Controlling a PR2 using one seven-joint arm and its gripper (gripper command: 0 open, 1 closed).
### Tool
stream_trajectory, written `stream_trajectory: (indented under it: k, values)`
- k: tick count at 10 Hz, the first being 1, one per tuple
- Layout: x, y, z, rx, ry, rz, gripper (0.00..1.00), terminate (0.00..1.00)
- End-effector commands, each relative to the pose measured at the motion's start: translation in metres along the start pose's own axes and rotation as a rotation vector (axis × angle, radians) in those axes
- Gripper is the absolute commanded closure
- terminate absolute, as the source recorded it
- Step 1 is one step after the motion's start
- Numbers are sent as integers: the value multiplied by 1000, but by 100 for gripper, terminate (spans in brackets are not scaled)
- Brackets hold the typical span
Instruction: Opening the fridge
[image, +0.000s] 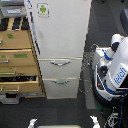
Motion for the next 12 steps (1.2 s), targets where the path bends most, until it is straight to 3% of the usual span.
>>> stream_trajectory:
  k: [1,2,9,12]
  values:
    - [8,11,0,-161,40,27,0,0]
    - [17,19,-2,-229,47,45,0,0]
    - [114,84,27,-188,-149,166,0,0]
    - [155,120,54,-116,-175,220,0,0]
